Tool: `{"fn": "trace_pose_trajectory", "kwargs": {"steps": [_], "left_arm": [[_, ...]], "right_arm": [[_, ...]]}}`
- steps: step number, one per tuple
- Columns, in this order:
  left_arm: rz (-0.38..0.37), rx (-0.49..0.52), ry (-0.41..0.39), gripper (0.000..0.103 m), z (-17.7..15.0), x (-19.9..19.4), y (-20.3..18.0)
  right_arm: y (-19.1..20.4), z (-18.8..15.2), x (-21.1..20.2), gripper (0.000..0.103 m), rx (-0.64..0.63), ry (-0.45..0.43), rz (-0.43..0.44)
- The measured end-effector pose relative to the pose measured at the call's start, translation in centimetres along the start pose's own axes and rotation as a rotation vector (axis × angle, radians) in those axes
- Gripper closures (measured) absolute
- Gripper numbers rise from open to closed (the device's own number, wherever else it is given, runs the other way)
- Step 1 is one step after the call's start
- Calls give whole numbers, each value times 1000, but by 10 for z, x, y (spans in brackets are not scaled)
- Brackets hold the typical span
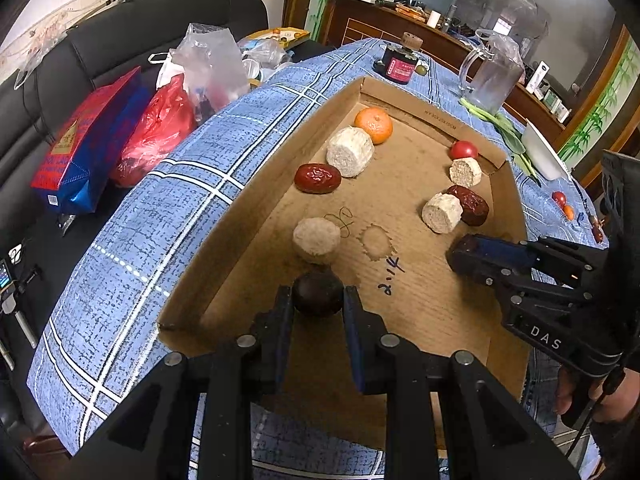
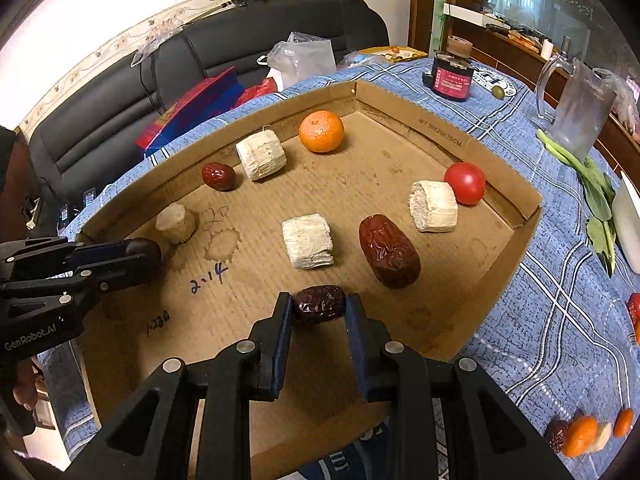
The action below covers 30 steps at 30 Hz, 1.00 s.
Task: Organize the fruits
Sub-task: 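Open both grippers to drop the dates in the tray, then move both grippers back over the table toward the orange and yam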
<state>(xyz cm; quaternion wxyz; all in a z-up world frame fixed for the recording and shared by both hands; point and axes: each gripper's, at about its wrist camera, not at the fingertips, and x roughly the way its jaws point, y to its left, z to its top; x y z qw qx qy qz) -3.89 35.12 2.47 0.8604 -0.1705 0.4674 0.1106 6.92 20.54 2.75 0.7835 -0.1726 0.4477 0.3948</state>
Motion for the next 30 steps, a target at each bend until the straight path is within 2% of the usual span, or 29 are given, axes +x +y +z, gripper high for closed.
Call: {"fn": "trace_pose_trajectory", "kwargs": {"steps": [4,9,22,27,30], "left_arm": [[12,11,-1,77,-2,-2,-2],[24,13,-19,57,-5,-9,-5],[28,-2,-39,55,-12,-25,-9],[46,1,-59,47,-16,-34,-15],[54,-2,-68,45,-18,-39,-18]], "right_arm": [[0,-1,-3,74,-1,2,-5],[1,-3,-6,74,-7,1,-18],[4,-8,-30,74,2,-22,-27],[4,-15,-47,73,3,-34,-37],[0,-25,-58,64,22,-37,-42]]}}
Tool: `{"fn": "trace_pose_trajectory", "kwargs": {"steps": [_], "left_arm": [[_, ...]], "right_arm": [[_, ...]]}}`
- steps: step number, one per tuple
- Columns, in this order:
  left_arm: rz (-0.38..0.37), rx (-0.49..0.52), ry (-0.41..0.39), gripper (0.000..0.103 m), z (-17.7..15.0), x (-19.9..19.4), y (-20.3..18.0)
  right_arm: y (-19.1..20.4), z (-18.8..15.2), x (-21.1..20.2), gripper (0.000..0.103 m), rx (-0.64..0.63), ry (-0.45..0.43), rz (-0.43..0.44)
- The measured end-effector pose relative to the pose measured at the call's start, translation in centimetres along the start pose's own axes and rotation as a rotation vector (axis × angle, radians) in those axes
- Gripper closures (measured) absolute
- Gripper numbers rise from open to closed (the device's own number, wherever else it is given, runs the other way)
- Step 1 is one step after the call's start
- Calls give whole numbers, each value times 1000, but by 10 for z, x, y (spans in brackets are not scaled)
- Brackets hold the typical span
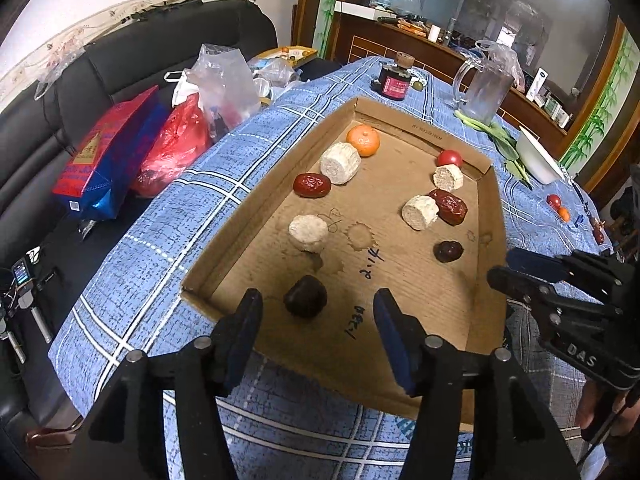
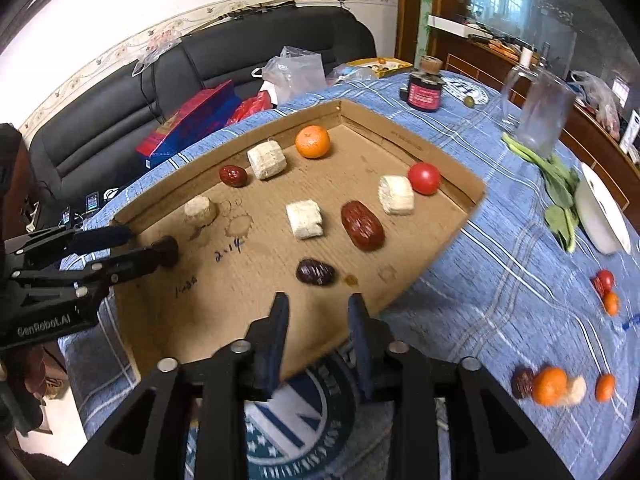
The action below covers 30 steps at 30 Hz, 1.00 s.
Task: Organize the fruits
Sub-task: 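Move both grippers back over the table toward the orange and yam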
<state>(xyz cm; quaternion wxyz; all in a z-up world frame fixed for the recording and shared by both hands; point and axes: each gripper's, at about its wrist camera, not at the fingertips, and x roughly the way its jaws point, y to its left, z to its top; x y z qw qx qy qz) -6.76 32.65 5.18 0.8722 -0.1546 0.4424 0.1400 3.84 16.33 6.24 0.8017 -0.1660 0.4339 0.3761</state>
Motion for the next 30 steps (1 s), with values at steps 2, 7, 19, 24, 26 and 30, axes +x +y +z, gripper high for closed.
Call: {"fn": "trace_pose_trajectory", "kwargs": {"steps": [2,7,19,24,26,30], "left_arm": [[5,0,-8,44,-1,-5,-4],[33,11,-43,31,-6,-20,-16],[-23,131,-74,24,-15,-40,-93],[-79,229,-44,23,-19,-30,-145],[-99,284,-24,23,-21,-20,-173],[-131,337,22,24,-24,-4,-212]], "right_arm": [[-3,-6,-7,58,9,-9,-3],[-17,-24,-26,58,34,-15,-23],[-73,-94,-68,47,174,-7,-88],[-109,-127,-87,47,251,-2,-131],[-127,-139,-94,47,287,-2,-153],[-176,-154,-115,48,377,-33,-206]]}}
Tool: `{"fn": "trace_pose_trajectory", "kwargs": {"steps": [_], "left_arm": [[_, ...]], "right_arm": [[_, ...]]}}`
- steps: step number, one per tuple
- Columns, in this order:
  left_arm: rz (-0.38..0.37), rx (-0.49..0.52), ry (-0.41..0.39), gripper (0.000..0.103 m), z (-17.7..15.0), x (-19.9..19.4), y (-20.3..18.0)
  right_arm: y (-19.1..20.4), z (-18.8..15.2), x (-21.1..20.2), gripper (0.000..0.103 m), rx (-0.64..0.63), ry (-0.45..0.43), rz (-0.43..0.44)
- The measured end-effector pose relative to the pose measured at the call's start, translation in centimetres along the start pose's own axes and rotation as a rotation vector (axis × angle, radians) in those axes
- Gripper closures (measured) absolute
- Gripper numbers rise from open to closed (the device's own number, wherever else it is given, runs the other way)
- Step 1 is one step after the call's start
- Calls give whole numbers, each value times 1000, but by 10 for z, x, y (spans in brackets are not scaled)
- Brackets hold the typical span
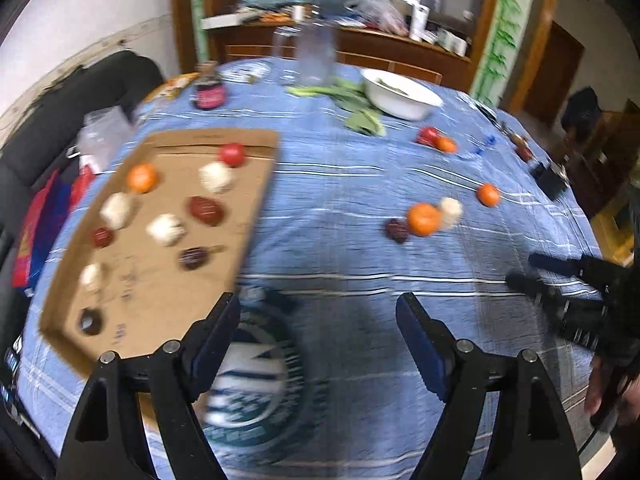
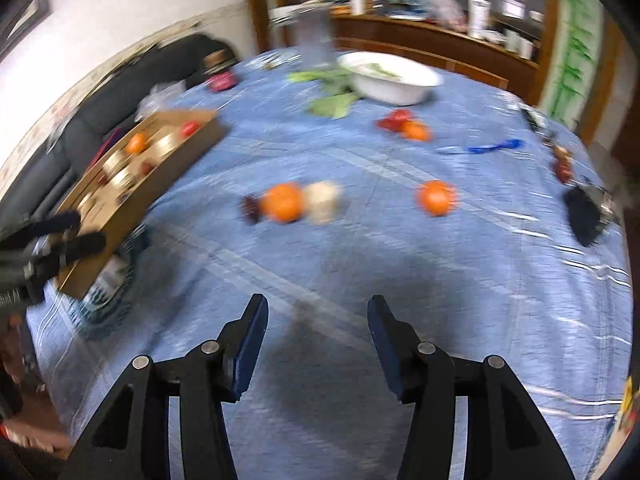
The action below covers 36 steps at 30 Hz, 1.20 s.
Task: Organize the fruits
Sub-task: 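Move both grippers back over the table toward the orange and yam, then grasp an orange with right gripper while left grasps a round yam slice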
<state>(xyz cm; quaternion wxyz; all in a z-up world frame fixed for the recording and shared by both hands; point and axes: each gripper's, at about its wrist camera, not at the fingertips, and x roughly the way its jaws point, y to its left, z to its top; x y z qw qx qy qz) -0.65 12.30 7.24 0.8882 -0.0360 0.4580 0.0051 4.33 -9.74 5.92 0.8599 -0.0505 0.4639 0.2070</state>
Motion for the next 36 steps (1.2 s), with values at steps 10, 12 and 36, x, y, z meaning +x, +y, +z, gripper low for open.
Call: {"fn": "trace_pose_trajectory", "kwargs": {"steps": [10,12,36], "left_arm": [[15,62,103,24,13,50,-43],[14,59,110,24,14,54,-42],[-157,321,112,24,73,103,-134]], "right_arm": [[-77,50,41,48,55,-13,-58],[-78,57,56,48,39,-1,-55],[-109,34,41,67,17,-14,10]]}}
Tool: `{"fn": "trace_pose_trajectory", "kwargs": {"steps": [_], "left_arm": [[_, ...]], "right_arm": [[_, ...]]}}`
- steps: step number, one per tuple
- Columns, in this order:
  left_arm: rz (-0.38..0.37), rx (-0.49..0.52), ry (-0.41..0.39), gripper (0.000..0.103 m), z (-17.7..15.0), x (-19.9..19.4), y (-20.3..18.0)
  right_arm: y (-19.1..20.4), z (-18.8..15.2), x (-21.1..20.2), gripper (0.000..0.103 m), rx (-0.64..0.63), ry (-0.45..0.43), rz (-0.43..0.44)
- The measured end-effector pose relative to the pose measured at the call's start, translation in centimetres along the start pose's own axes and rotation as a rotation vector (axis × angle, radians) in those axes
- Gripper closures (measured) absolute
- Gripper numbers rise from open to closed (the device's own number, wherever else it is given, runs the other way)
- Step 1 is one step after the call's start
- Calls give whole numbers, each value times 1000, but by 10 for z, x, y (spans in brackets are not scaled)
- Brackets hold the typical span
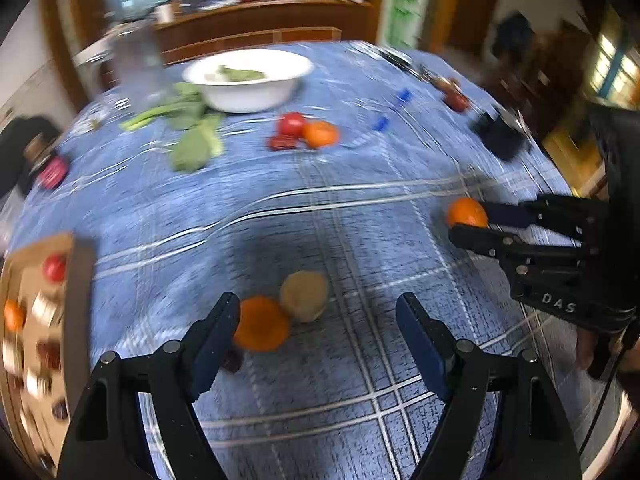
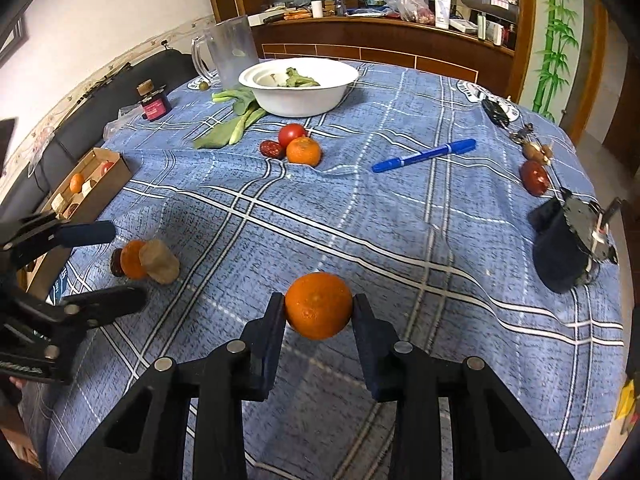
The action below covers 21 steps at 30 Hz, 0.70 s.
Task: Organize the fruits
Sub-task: 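Grasp an orange with right gripper while left grasps a round yam slice, then carry the held orange and yam slice over into the tray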
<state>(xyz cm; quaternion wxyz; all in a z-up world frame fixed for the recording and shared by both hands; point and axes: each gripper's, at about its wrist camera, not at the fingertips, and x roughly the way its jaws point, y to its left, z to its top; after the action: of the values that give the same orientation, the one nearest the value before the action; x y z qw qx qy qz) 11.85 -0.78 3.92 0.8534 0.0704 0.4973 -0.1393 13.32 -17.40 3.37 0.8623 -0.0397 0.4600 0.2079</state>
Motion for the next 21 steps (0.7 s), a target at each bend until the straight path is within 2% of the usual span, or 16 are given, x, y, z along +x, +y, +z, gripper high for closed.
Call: {"fn": "trace_pose_trajectory", "kwargs": {"steps": [2,4,5,6,7,8,14,21], "left_arm": [[20,65,23,25,5,9,-5],[19,98,45,35,9,19,-6],[14,104,63,51,10,23,-5],[15,112,75,61,11,28,-4],[19,123,75,65,11,30,-4],[22,132,74,78,10,31,-3],[-41,69,58,77,9,27,8],[-57,29,-2,77,-6,-3,-2]], "right_arm": [[-3,-2,-2,67,9,0,5],[-5,-3,-2,67,16,0,10],[-6,-3,-3,67,19,0,13],[-6,-4,-3,67,21,-1,15],[-7,-5,-3,67,24,-1,18],[-7,-5,-4,67,26,-2,20],[-7,-7,-5,67,25,-4,13],[-2,-13,-13,67,26,-6,-3]]}}
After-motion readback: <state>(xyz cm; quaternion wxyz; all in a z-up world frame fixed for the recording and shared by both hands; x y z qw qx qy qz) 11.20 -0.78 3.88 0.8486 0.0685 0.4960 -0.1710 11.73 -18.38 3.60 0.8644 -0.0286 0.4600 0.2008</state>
